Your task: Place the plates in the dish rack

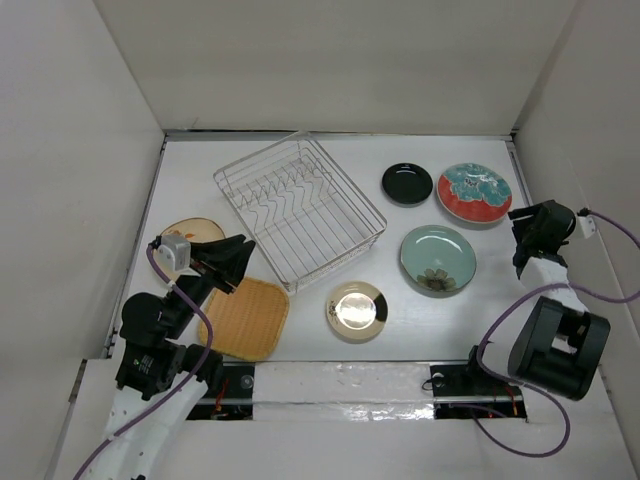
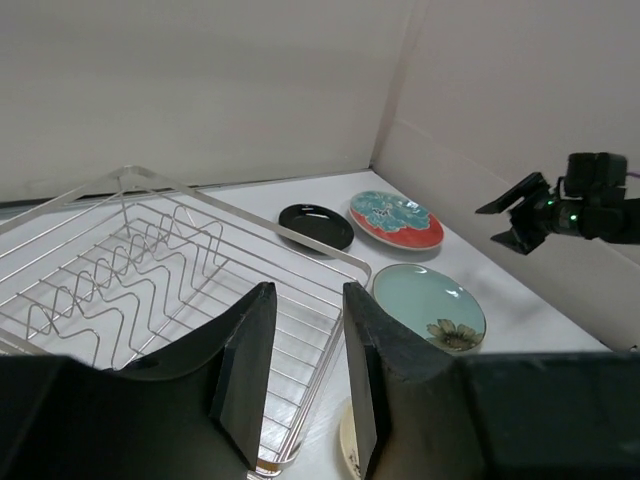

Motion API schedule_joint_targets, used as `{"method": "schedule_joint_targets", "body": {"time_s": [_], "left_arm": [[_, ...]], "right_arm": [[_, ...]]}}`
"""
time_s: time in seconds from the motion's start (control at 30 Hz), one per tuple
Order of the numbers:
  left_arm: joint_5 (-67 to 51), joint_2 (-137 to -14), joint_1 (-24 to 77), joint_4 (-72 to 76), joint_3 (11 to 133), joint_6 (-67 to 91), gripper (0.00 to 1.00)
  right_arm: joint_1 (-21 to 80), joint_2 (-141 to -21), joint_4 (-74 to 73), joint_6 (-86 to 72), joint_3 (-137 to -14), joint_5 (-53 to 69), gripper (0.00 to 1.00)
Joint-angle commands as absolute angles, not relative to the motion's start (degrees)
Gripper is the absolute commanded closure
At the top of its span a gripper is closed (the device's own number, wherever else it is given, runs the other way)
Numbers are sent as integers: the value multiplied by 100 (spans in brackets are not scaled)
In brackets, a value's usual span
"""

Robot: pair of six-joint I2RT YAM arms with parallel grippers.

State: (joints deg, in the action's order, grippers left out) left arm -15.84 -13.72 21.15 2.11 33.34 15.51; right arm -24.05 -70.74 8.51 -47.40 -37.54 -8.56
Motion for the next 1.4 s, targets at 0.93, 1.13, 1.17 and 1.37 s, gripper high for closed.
{"method": "schedule_joint_targets", "body": {"time_s": [0.93, 1.13, 1.17, 1.37], "left_arm": [[-940, -1696, 2180, 202, 3445, 1468, 66], [-976, -1749, 2180, 211, 3445, 1459, 67], [-967, -1749, 2180, 211, 3445, 1459, 67], [-1011, -1732, 2180, 220, 3437, 1459, 68]], "right_arm": [[-1890, -10347, 3427, -6873, -4607, 652, 100], [-1566, -8853, 3201, -6357, -4412, -664, 100], [-1495, -8398, 3095, -6215, -4508, -842, 100], [-425, -7217, 2690, -4511, -5123, -1740, 100]]}}
